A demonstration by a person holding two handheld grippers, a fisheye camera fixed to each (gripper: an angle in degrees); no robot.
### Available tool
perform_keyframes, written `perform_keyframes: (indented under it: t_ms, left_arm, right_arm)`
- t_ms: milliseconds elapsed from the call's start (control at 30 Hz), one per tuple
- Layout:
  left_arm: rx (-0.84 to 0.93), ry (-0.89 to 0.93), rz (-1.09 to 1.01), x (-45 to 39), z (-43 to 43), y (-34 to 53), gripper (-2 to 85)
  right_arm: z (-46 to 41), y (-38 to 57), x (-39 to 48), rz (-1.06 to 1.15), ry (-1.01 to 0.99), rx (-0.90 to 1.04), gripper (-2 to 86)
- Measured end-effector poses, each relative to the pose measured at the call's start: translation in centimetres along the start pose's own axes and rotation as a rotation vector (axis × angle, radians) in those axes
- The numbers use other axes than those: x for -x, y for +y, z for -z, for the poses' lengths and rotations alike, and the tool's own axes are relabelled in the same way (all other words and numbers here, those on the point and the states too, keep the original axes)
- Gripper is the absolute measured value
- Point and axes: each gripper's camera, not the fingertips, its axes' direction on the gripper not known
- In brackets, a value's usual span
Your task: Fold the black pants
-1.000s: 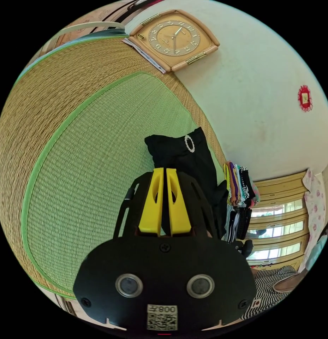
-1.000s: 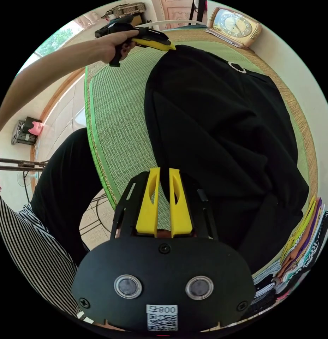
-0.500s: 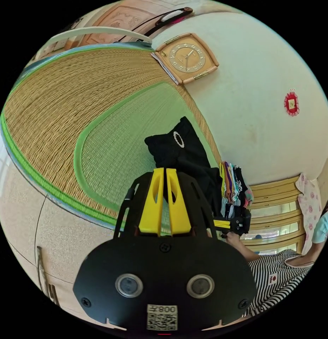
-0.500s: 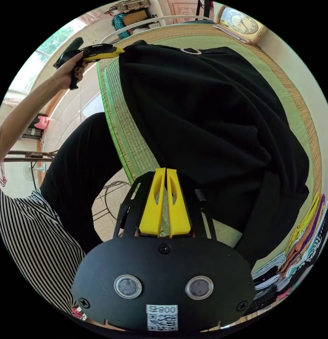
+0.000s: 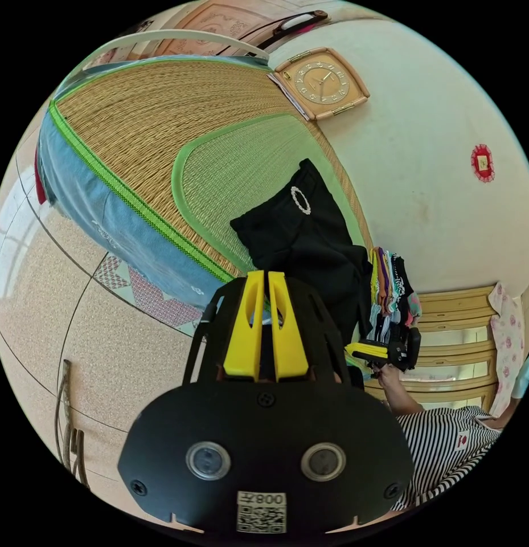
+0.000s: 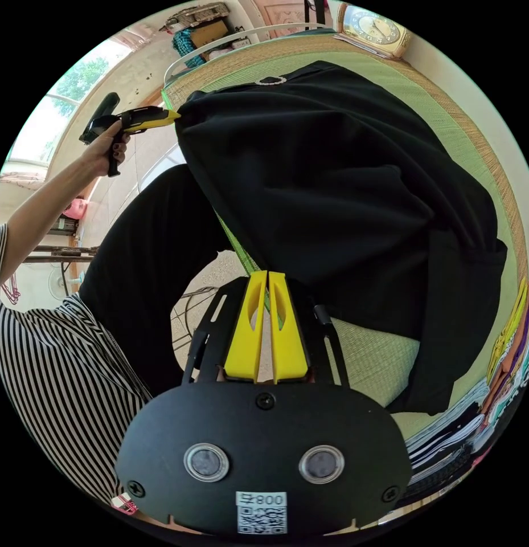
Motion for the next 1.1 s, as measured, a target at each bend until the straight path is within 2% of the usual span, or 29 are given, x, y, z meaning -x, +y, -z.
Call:
perform_keyframes:
  t_ms: [233, 500, 767, 900, 1100]
  left_arm:
    - [0.033, -0.004, 0.027, -0.7, 0.3, -0.1, 2.2]
    - [-0.048, -0.002, 0.029, -2.9, 3.0, 0.6, 3.5]
    - [0.082, 0.035, -0.257, -14.0, -1.3, -4.8, 7.2]
    - [0.153, 0.062, -0.367, -19.9, -5.3, -8.7, 8.0]
    - [0.160, -0.097, -0.434, -26.9, -8.9, -15.1, 8.9]
  right_arm:
    - [-1.2, 0.4, -0.1, -0.015, -0.004, 0.005, 1.2]
    - [-1.3, 1.2, -0.4, -0.018, -0.023, -0.048, 2.3]
    - [1.8, 5.6, -4.3, -0.179, -0.189, -0.187, 3.8]
    - [5.3, 8.6, -8.8, -0.338, -0.103, -0.310, 7.5]
    - [6.4, 8.0, -13.0, -0.406, 0.045, -0.299, 9.7]
